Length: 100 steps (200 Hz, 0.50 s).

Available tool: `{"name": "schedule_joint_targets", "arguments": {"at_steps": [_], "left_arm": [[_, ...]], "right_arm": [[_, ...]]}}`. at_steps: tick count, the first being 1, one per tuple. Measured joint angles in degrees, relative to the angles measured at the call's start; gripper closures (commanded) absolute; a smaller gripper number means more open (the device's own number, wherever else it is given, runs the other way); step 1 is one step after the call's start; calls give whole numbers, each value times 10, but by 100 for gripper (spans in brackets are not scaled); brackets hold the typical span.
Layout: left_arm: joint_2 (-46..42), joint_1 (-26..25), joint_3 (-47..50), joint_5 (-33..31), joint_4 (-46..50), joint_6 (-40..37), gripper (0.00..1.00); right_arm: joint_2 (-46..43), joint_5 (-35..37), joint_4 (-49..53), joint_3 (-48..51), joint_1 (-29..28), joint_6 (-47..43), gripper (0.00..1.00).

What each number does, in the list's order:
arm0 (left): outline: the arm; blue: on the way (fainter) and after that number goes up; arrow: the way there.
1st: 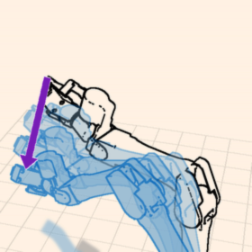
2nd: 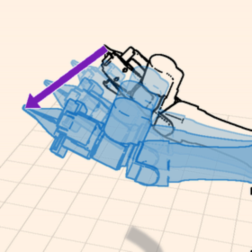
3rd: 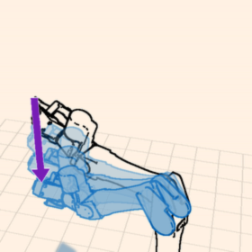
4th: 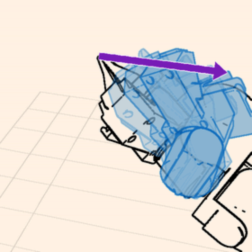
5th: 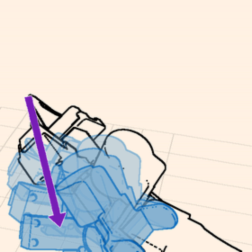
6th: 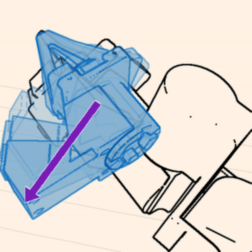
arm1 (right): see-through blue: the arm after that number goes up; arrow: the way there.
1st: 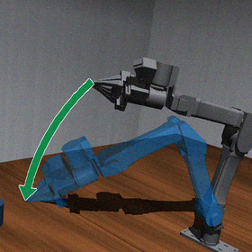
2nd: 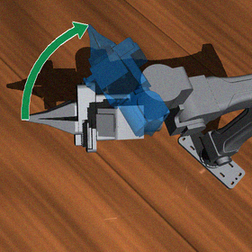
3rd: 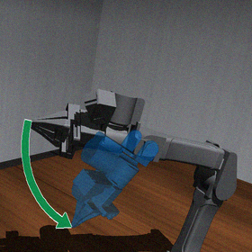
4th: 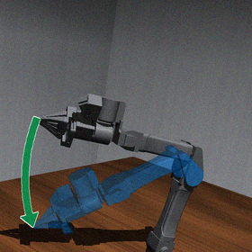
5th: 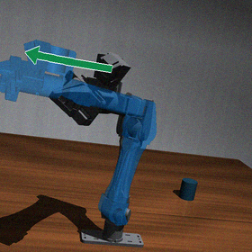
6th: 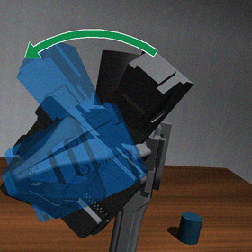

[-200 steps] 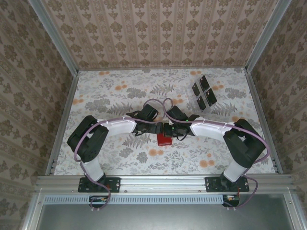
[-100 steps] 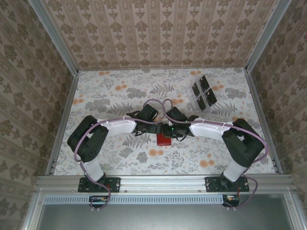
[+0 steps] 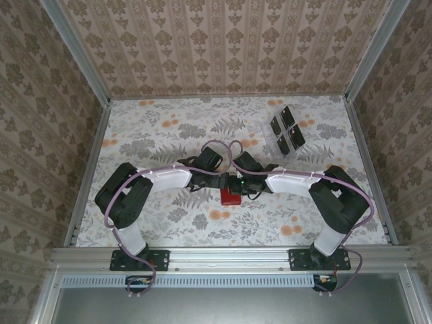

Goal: Put the credit cards into the card holder
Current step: Close the button on the card holder.

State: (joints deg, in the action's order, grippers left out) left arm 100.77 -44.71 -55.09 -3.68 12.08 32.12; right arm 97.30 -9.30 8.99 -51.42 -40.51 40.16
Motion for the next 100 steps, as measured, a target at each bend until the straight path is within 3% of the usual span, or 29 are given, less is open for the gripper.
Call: {"name": "schedule_joint_targets", "arguments": {"at_steps": [100], "left_arm": [[0,0,0,0,-2,2,0]], "right_arm": [[-7,-46,-22,12,17,15,100]]}}
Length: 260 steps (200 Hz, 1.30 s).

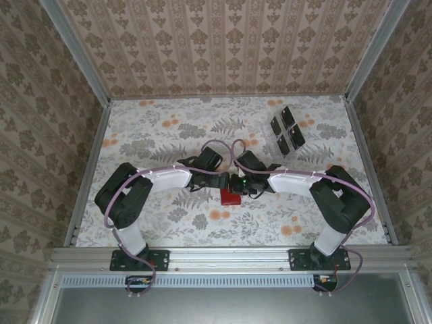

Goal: Put the credit cards into the card holder
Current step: Close the button on the card holder.

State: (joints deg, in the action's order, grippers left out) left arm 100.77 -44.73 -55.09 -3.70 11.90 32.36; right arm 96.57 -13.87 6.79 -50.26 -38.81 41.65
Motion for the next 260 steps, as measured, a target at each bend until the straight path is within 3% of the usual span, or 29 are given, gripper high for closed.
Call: {"name": "schedule_joint_targets", "arguments": {"at_steps": [95,260], "left_arm": [[0,-2,0,-2,0,0,0],[0,-2,3,-5,-6,0,0]], "right_arm": [[-29,-18,-5,5,4,17,100],[2,-34,-66,30,18,26,100]]}}
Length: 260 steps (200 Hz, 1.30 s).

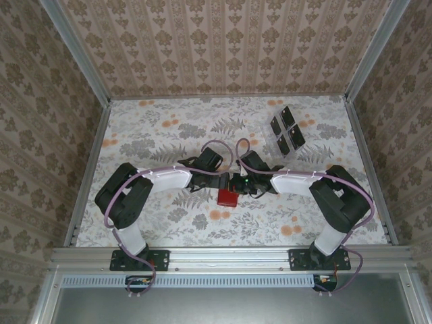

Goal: Put the credit cards into the card holder
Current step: Close the button on the card holder.

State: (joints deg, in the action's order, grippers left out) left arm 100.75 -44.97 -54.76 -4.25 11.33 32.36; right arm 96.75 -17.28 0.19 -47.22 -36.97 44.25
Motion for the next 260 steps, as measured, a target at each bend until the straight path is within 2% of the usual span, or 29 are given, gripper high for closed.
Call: {"name": "schedule_joint_targets", "arguments": {"at_steps": [80,157,260], "left_arm": [[0,0,0,0,0,0,0],[-1,0,0,0,0,0,0],[-1,0,0,1,0,0,0]], "right_arm": [[-8,-10,-52,32,4,16,100],[-55,-13,-47,40,2,24,100],[-32,-16,-43,40,-8,26,100]]}}
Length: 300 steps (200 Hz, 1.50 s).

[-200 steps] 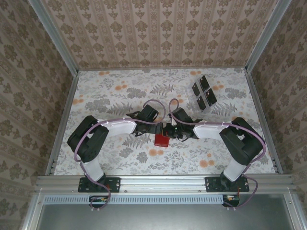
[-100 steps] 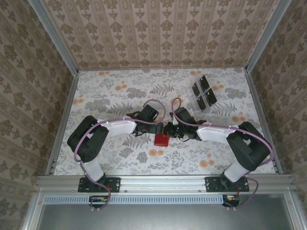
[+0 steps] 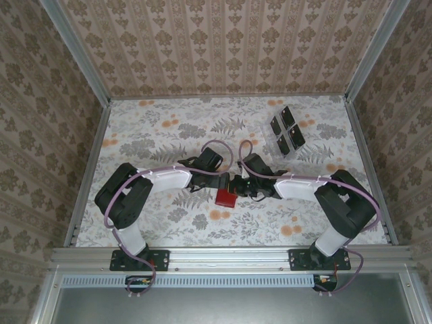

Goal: Put the credit cards into the card holder
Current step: Close the button on the card holder.

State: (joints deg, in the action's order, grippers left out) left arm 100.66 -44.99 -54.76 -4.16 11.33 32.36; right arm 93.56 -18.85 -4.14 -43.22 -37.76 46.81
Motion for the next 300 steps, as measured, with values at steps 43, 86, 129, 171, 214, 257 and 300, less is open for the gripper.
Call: {"name": "schedule_joint_targets", "arguments": {"at_steps": [43,86,129,171,214,257,300], "left_arm": [[0,0,0,0,0,0,0],[0,0,0,-1,0,0,0],[0,0,1,-1,0,0,0],[0,0,1,-1,0,0,0],[0,0,2,-2,-1,0,0],[-2,1,1,2,2,-1,0],[-3,27,-17,20,26,0,0]], "right_arm": [[7,-1,-3,0,0,1,100],[11,-1,-7,1,0,1,100],[11,-1,-27,12,0,3,100],[15,-1,-38,17,0,4,100],[16,-3,-52,24,0,14,100],[9,-3,-18,11,2,11,64],[-36,4,74,-33,6,-24,33]]}}
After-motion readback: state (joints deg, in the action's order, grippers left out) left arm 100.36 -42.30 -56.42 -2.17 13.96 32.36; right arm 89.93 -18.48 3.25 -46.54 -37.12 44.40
